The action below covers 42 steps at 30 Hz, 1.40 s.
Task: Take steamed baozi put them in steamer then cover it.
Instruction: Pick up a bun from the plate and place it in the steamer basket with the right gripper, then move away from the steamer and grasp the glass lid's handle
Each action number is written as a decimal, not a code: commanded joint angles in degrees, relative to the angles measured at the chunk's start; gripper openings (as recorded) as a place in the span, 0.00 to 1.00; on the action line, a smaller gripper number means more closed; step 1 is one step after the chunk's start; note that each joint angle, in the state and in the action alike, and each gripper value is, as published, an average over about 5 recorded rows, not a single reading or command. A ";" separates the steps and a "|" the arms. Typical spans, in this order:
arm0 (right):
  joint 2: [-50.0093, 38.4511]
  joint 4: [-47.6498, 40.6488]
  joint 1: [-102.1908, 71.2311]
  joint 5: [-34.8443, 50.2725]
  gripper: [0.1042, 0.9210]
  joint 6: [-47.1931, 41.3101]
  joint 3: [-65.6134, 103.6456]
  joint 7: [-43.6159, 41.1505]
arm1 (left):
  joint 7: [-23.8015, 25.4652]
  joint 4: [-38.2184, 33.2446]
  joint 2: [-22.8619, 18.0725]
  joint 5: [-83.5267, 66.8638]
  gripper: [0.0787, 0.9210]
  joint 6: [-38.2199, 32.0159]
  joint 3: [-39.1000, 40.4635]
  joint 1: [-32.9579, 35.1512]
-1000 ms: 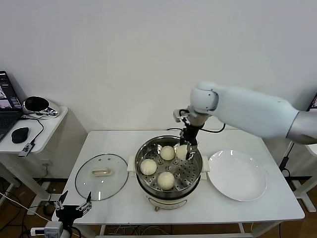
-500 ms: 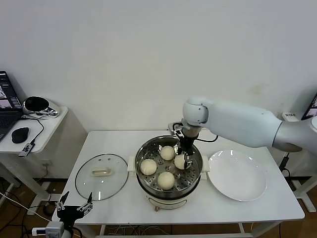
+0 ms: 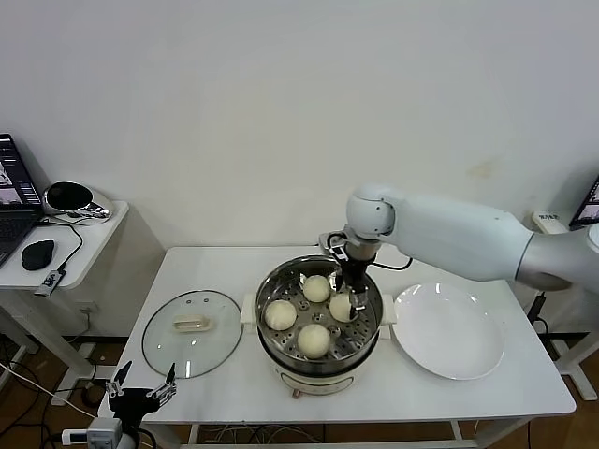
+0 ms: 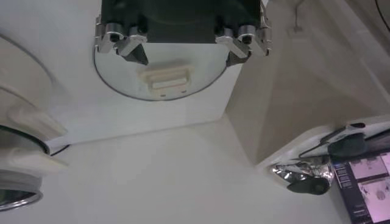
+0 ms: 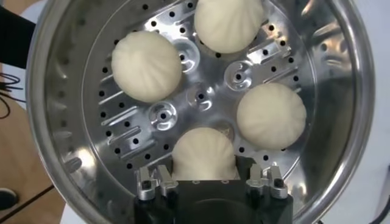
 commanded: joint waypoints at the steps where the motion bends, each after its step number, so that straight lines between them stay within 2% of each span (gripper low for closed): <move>1: -5.61 3.19 5.00 1.43 0.87 0.08 0.05 -1.29 | 1.09 -0.20 -0.37 0.02 0.88 0.01 0.15 -0.36; 6: -10.89 4.85 5.91 3.44 0.88 0.51 5.93 -0.41 | 0.16 -0.04 -0.28 -1.27 0.88 0.05 0.15 -0.54; 9: -14.22 5.76 3.52 7.20 0.88 0.25 13.42 4.02 | -0.16 0.47 -0.09 -1.71 0.88 -0.44 -0.02 -0.83; 14: -20.08 7.61 -4.56 14.65 0.88 1.95 27.00 14.11 | 2.11 1.81 0.41 -2.74 0.88 -7.38 0.43 -0.91; 17: -23.56 9.38 -10.05 16.72 0.88 4.90 34.88 20.09 | 1.62 2.44 0.60 -4.31 0.88 -11.03 1.29 -1.10; 21: -28.63 15.13 -24.82 16.49 0.88 6.71 51.01 29.77 | 0.18 3.71 0.55 -5.77 0.88 -14.38 1.62 -1.86; 25: -32.23 21.85 -47.20 17.13 0.88 8.25 71.83 41.26 | -2.47 4.36 1.03 -7.57 0.88 -14.01 1.73 -2.09; 29: -29.69 25.41 -67.59 17.99 0.88 10.22 91.50 47.76 | -3.23 4.98 1.88 -6.30 0.88 -13.00 1.74 -2.33; 34: -20.64 29.55 -88.11 19.27 0.88 14.12 109.28 53.51 | -1.98 5.93 2.39 -3.86 0.88 -13.51 1.73 -2.81; 42: -3.51 30.65 -108.24 19.23 0.88 30.34 119.03 60.94 | -0.60 7.06 3.85 4.04 0.88 -14.21 1.68 -3.62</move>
